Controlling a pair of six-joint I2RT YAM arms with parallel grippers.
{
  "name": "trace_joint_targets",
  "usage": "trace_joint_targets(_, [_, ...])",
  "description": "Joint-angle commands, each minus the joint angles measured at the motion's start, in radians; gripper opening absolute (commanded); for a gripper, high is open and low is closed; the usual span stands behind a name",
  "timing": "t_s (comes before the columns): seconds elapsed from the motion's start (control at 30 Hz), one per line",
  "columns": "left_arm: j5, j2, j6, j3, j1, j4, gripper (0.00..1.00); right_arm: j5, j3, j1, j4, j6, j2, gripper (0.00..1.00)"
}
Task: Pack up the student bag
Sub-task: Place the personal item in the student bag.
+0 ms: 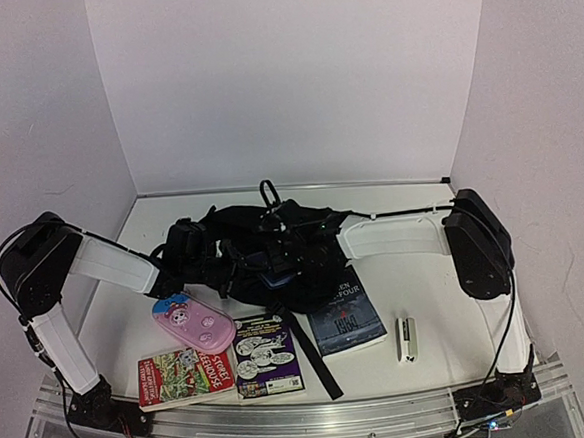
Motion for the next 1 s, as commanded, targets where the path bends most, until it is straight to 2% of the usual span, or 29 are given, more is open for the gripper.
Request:
trace_joint_targets(0.0, [-0.133,-0.031,0.002,-0.004,-0.002,0.125,0.0,-0.063,-0.027,0.037,0.069,0.062,-0.11,0.0])
trace_joint_targets(0.37, [-0.259,-0.026,-0.057,-0.048,-0.002,0.158,0.0,-0.097,-0.057,0.057,0.081,0.15,-0.148,0.0])
trace_joint_targets(0.6, [-0.22,0.048,-0.076,-0.004,-0.015,0.203,0.0,-0.131,-0.058,0.074,0.099,0.185,-0.139,0.0])
trace_joint_targets(0.97, [-0.27,0.078,0.042,0.083,-0.045,0.149,0.0,-0.141,-0.05,0.079,0.12,0.218,-0.119,0.0])
